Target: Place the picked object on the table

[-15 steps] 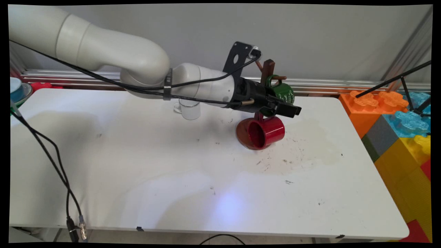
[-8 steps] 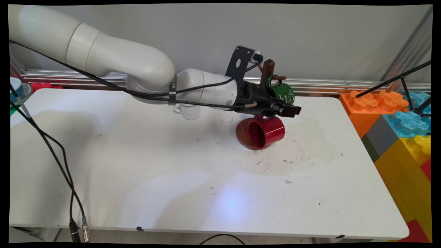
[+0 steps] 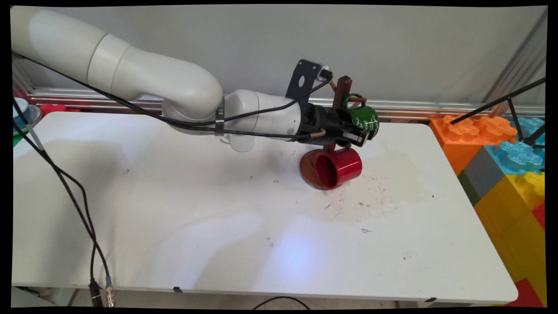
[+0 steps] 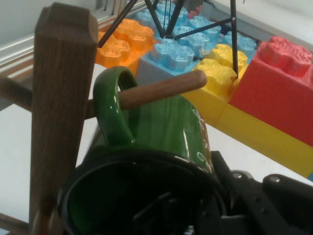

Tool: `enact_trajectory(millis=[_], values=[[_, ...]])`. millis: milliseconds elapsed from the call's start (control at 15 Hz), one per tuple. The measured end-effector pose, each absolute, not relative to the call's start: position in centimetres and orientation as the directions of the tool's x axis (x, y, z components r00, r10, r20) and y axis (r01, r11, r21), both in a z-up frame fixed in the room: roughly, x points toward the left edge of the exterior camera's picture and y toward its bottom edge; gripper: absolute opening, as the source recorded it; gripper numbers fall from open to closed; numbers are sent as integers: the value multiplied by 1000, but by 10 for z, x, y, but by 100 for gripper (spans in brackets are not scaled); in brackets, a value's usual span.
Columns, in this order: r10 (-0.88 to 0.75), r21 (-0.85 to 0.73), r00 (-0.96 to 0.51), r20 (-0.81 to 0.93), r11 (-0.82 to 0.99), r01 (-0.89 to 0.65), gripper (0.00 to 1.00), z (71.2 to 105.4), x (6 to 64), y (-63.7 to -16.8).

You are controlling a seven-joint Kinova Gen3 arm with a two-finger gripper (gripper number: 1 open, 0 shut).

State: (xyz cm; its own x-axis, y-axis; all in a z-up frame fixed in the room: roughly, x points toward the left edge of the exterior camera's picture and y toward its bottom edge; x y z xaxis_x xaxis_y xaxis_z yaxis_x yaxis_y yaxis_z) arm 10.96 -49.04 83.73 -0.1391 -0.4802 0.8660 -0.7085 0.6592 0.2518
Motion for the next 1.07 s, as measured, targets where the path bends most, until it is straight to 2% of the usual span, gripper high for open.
enact_trajectory(millis=[1067], values=[[-423, 246, -127, 897, 717, -652, 0, 861, 118, -467]])
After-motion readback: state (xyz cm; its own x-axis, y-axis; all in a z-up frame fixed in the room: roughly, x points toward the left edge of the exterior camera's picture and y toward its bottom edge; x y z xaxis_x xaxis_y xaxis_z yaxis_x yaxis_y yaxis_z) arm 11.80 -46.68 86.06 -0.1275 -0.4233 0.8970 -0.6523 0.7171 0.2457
